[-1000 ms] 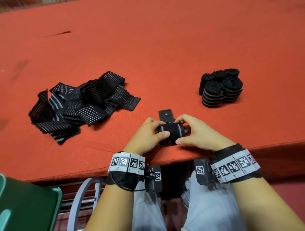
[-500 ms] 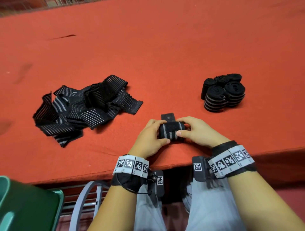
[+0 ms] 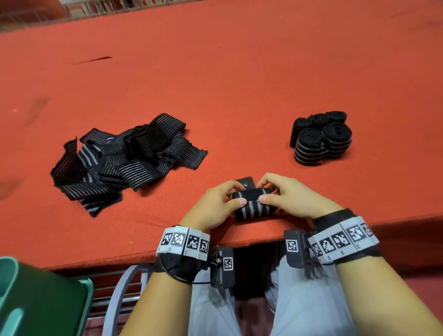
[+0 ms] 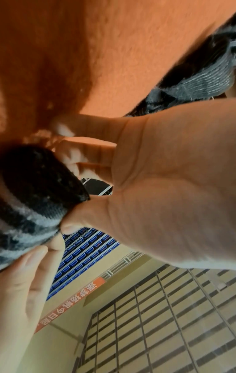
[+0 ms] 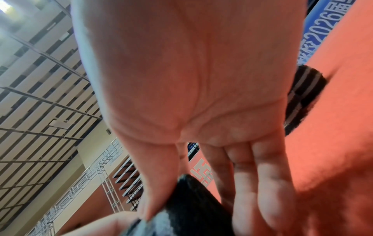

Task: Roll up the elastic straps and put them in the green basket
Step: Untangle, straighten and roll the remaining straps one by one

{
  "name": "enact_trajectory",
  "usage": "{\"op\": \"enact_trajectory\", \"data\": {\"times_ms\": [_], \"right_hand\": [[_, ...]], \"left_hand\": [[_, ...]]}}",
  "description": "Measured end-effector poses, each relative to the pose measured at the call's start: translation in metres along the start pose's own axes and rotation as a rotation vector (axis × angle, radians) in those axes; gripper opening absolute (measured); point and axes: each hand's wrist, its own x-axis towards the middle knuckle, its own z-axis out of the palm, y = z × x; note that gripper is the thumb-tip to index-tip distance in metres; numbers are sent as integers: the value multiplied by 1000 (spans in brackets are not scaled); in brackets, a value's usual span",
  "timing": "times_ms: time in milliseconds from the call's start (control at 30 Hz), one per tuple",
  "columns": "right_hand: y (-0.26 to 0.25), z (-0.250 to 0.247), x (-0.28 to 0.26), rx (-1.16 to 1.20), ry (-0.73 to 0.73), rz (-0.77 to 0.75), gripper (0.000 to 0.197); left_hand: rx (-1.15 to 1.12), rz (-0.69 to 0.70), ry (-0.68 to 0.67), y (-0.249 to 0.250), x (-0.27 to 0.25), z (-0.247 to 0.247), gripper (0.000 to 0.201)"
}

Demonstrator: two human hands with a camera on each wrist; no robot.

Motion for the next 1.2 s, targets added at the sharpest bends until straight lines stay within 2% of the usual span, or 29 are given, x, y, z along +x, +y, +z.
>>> {"op": "enact_trajectory", "data": {"times_ms": [67, 167, 333, 533, 600, 667, 733, 967, 1200], "right_hand": [[-2, 1, 1, -10, 26, 5, 10], [-4, 2, 6, 0, 50, 22, 6], [-6, 1, 12, 6, 61, 39, 5], [-9, 4, 12, 12, 110, 5, 9], [-10, 6, 8, 90, 64, -8, 24], [-10, 7, 5, 62, -1, -41, 46], [-10, 7, 5, 28, -13, -55, 55], [-3, -2, 5, -1, -12, -56, 37], [2, 0, 21, 127, 28, 15, 32]], "left_hand": [[26, -1, -4, 1, 0, 1, 24], [67, 9, 61, 2, 2, 2, 28], [55, 62, 82, 3, -4, 8, 51], [-56, 37, 67, -2, 2, 6, 47], [-75, 19, 71, -3, 3, 4, 44], [-127, -3, 68, -1, 3, 3, 39], [-169, -10, 58, 0, 3, 1, 36], [-256, -62, -31, 9, -1, 3, 25], [-250, -146, 4, 9, 16, 5, 23]]}}
